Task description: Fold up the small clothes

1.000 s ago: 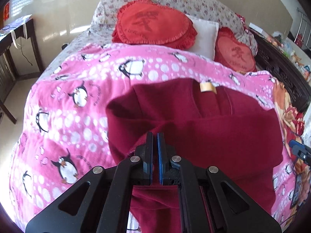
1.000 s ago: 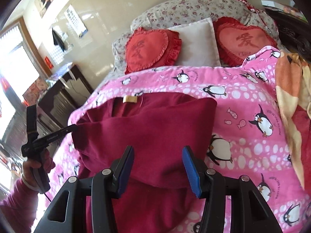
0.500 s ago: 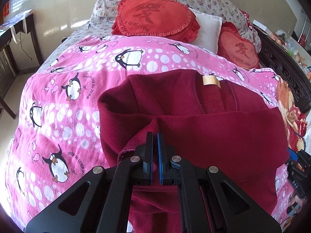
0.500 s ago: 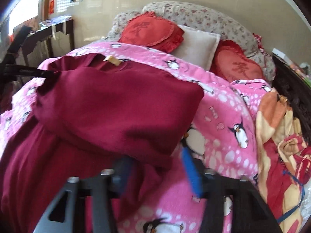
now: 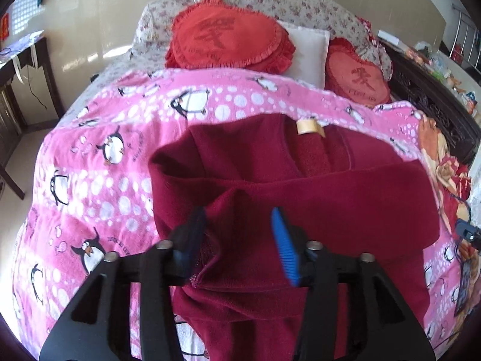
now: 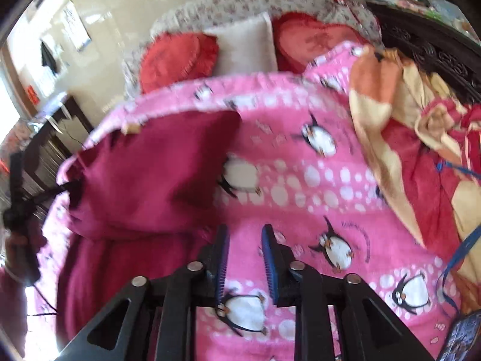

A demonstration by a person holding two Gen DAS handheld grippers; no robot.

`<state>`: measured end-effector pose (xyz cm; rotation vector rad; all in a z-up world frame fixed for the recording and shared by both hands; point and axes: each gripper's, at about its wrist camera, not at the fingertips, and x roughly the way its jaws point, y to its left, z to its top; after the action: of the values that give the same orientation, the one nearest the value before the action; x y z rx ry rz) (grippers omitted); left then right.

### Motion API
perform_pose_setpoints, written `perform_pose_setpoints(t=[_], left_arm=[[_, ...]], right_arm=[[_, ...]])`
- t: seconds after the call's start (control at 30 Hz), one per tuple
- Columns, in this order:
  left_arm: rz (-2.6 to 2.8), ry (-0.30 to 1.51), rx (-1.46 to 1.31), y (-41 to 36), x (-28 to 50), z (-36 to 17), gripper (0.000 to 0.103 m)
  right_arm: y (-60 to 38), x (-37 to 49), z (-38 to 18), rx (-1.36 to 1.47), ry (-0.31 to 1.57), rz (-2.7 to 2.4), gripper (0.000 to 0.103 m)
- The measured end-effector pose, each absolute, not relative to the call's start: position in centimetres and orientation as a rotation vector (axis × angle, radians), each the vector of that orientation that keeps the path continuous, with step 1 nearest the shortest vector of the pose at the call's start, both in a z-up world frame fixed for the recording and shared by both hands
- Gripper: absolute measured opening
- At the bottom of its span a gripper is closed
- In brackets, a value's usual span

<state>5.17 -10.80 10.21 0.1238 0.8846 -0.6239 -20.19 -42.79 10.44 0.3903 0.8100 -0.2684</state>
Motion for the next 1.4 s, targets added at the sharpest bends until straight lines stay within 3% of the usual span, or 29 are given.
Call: perform_pose_setpoints(t=[0.07, 0.27, 0.33, 0.4, 0.43, 0.53, 0.67, 0.73, 0.8, 1.03, 1.4], left_arm=[[-0.628, 0.889, 0.076, -10.5, 5.1, 10.6, 0.053], [-0.618, 0.924, 0.117, -12.2, 4.7, 8.7, 0.053], [-0.61, 0.954, 0.126, -12.8, 5.1, 7.3, 0.053], [-0.601, 0.988, 0.122, -13.3, 5.6, 5.9, 0.053], [-0.599, 0.993, 0.12, -13.6, 5.8, 5.4, 0.053], [-0.588, 0.97, 0.14, -14.2, 5.8, 5.2, 0.057], [-0.597, 0.973, 0.142, -13.6, 5.7, 5.7, 0.057], [-0.589, 0.974, 0.142, -13.1, 5.5, 5.8, 0.057], [-0.579, 0.978, 0.138, -12.6, 5.3, 5.8, 0.057], [-0.538, 0.958, 0.165, -11.6, 2.8, 7.0, 0.057], [-0.543, 0.944, 0.212, -8.9, -2.3, 8.8, 0.057]], right_arm=[[-41.3, -18.8, 12.0, 0.372, 0.758, -0.209, 0.054], [-36.9, -12.2, 10.4, 0.241, 0.833, -0.132, 0.052], [-37.0, -11.2, 9.0, 0.162, 0.869, -0.194, 0.042], [-38.6, -10.2, 7.5, 0.125, 0.904, -0.265, 0.013], [-39.7, -10.3, 6.7, 0.153, 0.916, -0.275, 0.007], [-41.6, -10.9, 6.3, 0.273, 0.889, -0.245, 0.005], [-41.5, -12.0, 8.2, 0.315, 0.869, -0.227, 0.011], [-40.8, -13.5, 9.1, 0.307, 0.854, -0.232, 0.021], [-39.9, -14.0, 8.9, 0.287, 0.87, -0.236, 0.044], [-40.6, -13.9, 4.7, 0.288, 0.967, -0.325, 0.044], [-39.8, -20.0, 10.0, 0.487, 0.924, -0.221, 0.047]])
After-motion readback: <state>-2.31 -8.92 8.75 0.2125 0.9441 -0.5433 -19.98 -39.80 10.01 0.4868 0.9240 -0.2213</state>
